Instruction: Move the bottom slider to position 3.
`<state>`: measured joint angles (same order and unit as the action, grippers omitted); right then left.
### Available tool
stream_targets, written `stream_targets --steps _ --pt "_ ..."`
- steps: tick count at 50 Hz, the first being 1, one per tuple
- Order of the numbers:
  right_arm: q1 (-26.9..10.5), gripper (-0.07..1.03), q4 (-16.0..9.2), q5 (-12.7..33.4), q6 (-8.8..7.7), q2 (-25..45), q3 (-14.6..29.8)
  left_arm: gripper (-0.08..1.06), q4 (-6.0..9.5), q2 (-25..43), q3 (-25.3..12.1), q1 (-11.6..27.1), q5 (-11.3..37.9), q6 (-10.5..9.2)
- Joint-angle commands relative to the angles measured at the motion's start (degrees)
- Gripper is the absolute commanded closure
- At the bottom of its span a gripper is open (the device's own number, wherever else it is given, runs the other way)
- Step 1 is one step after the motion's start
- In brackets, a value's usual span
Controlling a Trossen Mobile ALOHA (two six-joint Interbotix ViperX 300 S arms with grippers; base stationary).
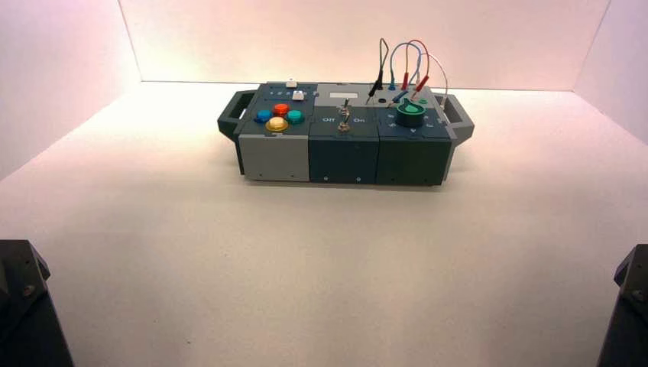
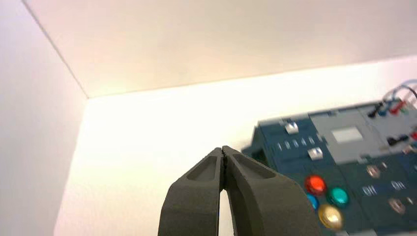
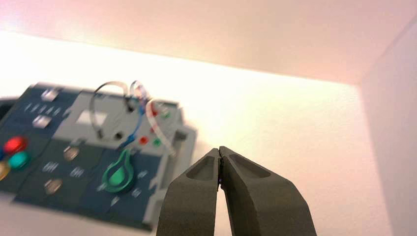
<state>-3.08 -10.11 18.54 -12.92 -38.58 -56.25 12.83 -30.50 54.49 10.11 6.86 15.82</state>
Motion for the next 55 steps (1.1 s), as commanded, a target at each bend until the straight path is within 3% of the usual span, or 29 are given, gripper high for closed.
stream_targets --steps 1,9,17,20,27,31,39,42,55 --pt "-2.2 0.98 -0.53 5.71 0.0 0.88 4.22 1.0 -0.09 0.0 -3.52 1.14 4.13 0.18" --pt "-3.6 0.98 -1.49 12.39 -0.09 3.96 6.33 1.0 0.0 1.32 -7.91 2.37 11.69 0.09" --pt "-4.48 0.98 -2.2 14.15 -0.88 5.19 6.77 1.0 -0.09 2.37 -9.93 3.08 14.15 0.18" --pt "-6.59 0.98 -2.29 17.23 -2.72 6.59 8.53 1.0 -0.09 4.31 -12.48 4.39 16.79 0.26" --pt "-8.09 0.98 -2.64 18.63 -4.66 7.21 9.67 1.0 -0.09 6.5 -15.03 6.15 17.49 0.35" --pt "-8.96 0.98 -3.43 19.78 -6.77 6.94 10.02 1.0 -0.09 7.91 -16.35 7.38 18.02 0.79" --pt "-10.9 0.98 -6.68 20.48 -11.43 6.68 9.67 1.0 -0.09 12.66 -19.6 9.76 21.8 4.92" --pt "-11.43 0.98 -7.29 20.57 -12.3 6.68 9.58 1.0 0.09 14.94 -21.01 10.37 23.55 5.71" --pt "-13.18 0.98 -7.56 22.32 -13.71 6.77 9.84 1.0 0.53 22.32 -25.49 12.66 26.72 5.62"
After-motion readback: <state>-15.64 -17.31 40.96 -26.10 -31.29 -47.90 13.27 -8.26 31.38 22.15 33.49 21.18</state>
